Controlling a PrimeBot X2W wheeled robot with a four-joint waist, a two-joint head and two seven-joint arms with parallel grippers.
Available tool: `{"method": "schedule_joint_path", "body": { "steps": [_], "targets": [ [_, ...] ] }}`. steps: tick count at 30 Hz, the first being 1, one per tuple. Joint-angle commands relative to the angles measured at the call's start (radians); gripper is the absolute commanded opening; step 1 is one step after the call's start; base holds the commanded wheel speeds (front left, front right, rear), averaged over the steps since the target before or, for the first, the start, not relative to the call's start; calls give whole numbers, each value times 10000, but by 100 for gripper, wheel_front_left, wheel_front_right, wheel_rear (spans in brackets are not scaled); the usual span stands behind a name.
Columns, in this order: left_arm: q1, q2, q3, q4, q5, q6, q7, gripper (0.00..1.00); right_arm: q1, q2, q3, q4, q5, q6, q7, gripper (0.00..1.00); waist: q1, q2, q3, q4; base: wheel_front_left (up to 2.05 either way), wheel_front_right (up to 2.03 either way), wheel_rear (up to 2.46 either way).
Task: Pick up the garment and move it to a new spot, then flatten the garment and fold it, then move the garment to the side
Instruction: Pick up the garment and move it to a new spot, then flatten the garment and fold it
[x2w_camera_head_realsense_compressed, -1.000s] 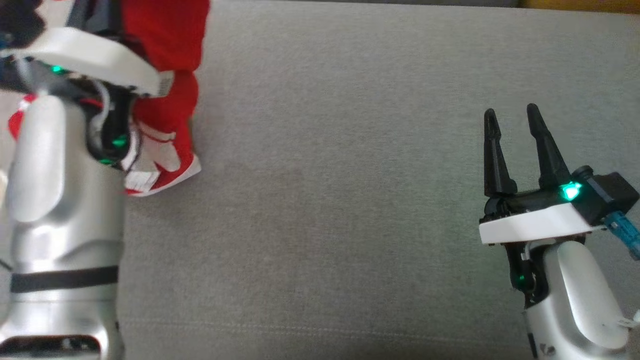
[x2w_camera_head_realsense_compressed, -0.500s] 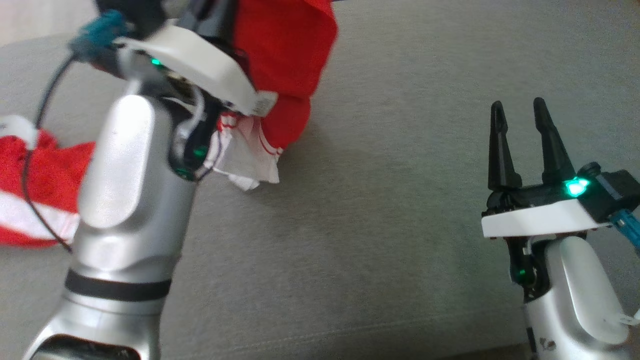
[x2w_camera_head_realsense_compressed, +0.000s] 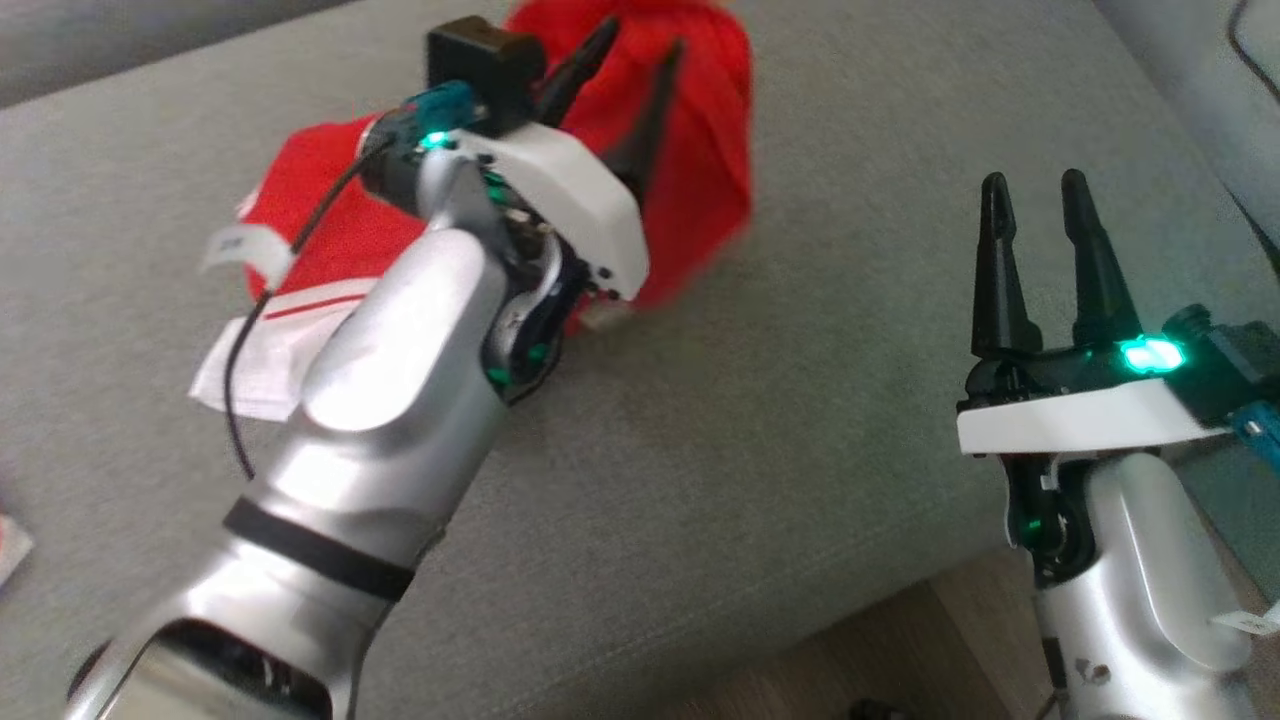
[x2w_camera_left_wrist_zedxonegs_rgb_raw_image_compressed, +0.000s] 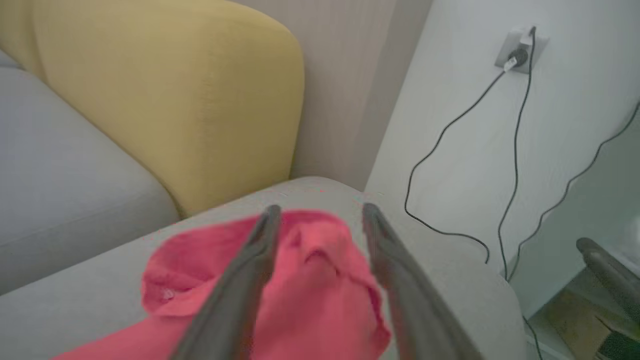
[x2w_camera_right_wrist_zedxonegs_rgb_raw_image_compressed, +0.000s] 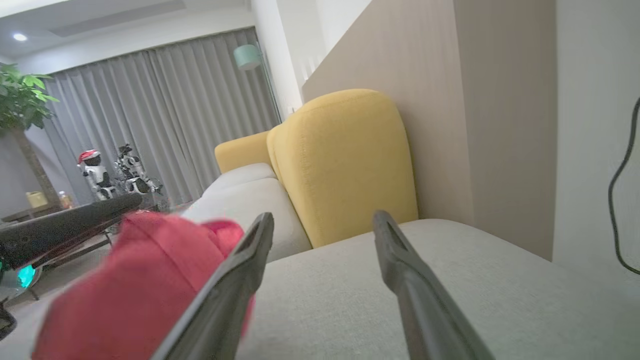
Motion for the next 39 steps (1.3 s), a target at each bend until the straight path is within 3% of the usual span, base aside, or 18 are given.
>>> {"method": "schedule_joint_path", "body": {
  "steps": [1,6,10,14,21,25,32,39],
  "targets": [
    [-703,180,-64,-33,-235,151,-194,100,-431,48,215,-388,81,-7,-63,100,0,0,423,-365,0,0,0],
    [-1070,179,-629,980,-800,513,-989,100,-380,48,90,-386,-23,-7,-63,100,0,0,474,-6,0,0,0],
    [-1065,242,-347,1771,-1003,560,-1704,100,-238,48,-39,-311,-348,-7,-63,100,0,0,184,743,0,0,0],
    [-547,656,137,2056,-1228,458,-2133,100,2,48,-128,-213,-698,-7,-64,100,0,0,-242,1665,0,0,0],
    [1558,1433,1066,940,-1317,189,-2314,100,663,49,-273,6,-1182,-7,-64,100,0,0,-958,3092,0,0,0],
    [2814,1592,1568,-55,-994,194,-2317,100,969,49,-313,56,-1290,-7,-64,100,0,0,-1204,3492,0,0,0],
    [5479,953,2946,-2163,-26,141,-2319,100,1531,46,-320,204,-1497,-7,-64,100,0,0,-1525,4023,0,0,0],
    [6330,349,3950,-2890,932,-305,-2320,100,1432,-86,332,268,-1624,-7,-34,100,0,0,-1501,4208,0,0,0]
  ]
}}
